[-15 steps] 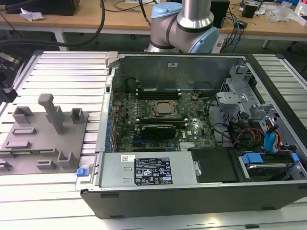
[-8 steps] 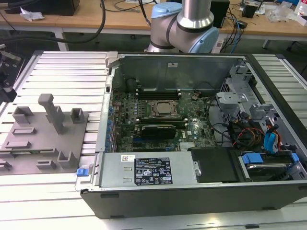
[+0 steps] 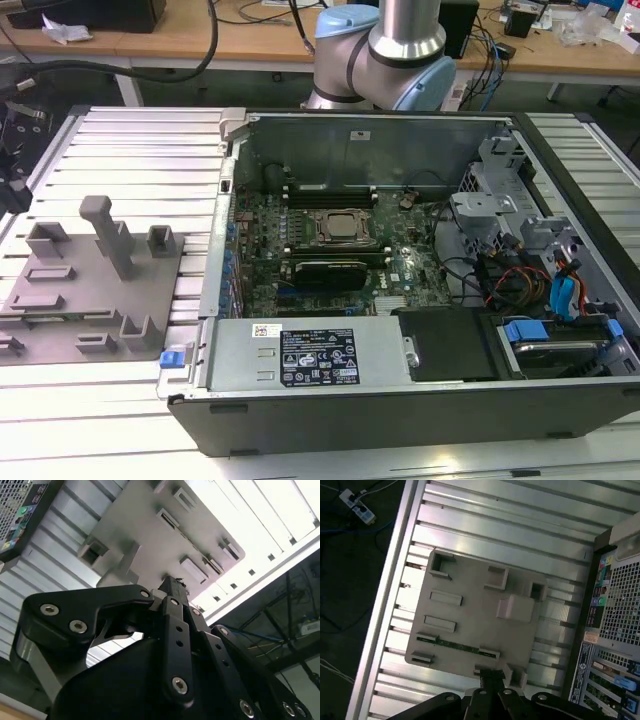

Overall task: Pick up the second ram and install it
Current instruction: 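Pick up the second ram and move it above second insertion slot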

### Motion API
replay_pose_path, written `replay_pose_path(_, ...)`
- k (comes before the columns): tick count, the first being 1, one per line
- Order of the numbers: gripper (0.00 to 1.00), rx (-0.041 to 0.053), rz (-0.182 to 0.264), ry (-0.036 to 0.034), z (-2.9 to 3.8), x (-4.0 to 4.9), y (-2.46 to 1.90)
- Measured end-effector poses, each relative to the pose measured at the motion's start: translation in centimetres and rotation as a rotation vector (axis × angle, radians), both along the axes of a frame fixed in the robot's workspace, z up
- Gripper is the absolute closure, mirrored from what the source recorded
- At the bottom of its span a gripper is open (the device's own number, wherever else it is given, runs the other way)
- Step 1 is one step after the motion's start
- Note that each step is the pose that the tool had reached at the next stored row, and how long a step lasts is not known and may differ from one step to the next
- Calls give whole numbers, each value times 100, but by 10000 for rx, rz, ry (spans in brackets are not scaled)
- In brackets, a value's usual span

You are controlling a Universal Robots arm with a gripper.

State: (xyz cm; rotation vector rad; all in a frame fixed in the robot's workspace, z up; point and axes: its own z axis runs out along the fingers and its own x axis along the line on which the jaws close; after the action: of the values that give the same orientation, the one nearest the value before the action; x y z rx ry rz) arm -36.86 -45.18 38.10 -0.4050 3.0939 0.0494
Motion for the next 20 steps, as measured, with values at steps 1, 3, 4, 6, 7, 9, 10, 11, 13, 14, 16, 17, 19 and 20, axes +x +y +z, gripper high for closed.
replay_pose_path(1, 89, 0, 115, 0, 0, 0, 0)
replay_pose_path(3, 89, 0, 663, 0, 0, 0, 0)
replay_pose_path(4, 89, 0, 916, 0, 0, 0, 0)
replay_pose_path(6, 89, 0, 1225, 0, 0, 0, 0)
replay_pose_path(7, 89, 0, 1362, 0, 0, 0, 0)
replay_pose_path(9, 89, 0, 1521, 0, 0, 0, 0)
replay_pose_path(10, 89, 0, 1673, 0, 0, 0, 0)
replay_pose_path(11, 89, 0, 1745, 0, 0, 0, 0)
replay_pose_path(13, 89, 0, 2054, 0, 0, 0, 0)
replay_pose_path(14, 89, 0, 2188, 0, 0, 0, 0)
replay_pose_path(16, 89, 0, 2360, 0, 0, 0, 0)
replay_pose_path(17, 89, 0, 2506, 0, 0, 0, 0)
replay_pose_path(19, 89, 0, 2709, 0, 0, 0, 0)
replay_pose_path(20, 89, 0, 2869, 0, 0, 0, 0)
